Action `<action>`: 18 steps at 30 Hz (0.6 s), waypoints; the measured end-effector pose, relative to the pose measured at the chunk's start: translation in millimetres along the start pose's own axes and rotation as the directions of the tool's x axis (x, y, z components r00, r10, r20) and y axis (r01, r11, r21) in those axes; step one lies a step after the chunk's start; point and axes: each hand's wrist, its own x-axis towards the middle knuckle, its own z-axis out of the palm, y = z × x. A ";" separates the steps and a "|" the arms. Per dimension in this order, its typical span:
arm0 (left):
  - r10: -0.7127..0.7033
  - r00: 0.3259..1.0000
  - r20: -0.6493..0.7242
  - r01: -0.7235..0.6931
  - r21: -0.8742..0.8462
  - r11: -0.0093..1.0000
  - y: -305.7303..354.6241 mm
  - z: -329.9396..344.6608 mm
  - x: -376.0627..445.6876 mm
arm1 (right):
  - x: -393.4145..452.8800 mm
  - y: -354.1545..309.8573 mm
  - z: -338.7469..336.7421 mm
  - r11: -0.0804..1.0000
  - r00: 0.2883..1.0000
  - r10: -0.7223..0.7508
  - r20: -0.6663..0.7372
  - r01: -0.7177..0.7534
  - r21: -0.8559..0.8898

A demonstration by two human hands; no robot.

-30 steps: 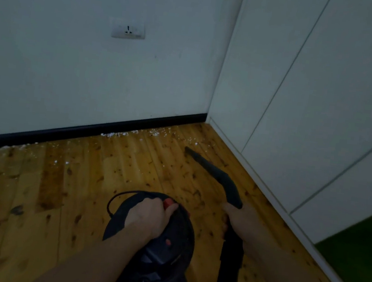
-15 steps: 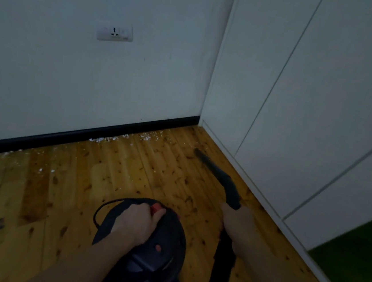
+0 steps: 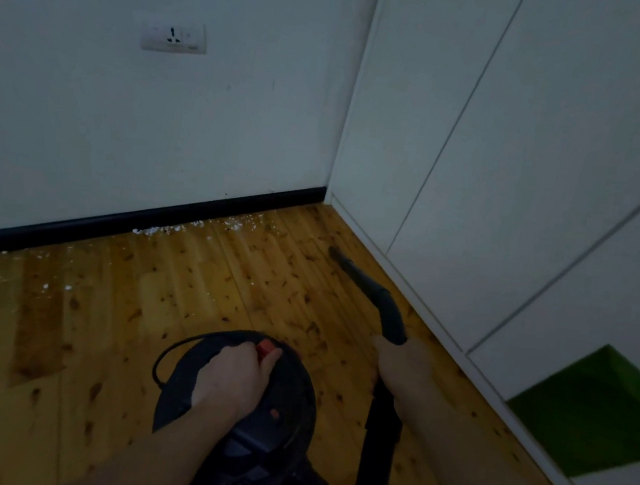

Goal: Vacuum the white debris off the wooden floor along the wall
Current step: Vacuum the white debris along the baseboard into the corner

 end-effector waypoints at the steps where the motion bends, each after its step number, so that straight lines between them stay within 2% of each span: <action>1: -0.003 1.000 0.004 0.003 0.005 1.000 1.2 -0.9 -1.8 | -2.6 1.4 -0.8 1.000 1.000 0.003 -0.003 -0.003 0.003; 6: -0.037 0.999 -0.026 0.036 -0.026 0.999 10.6 0.1 5.3 | 8.1 19.6 -8.1 1.000 0.999 0.021 0.038 -0.021 -0.003; 18: -0.161 0.986 -0.046 0.156 -0.095 0.983 25.1 14.0 49.0 | 81.9 -9.5 -5.1 0.998 0.997 -0.038 0.071 0.034 0.053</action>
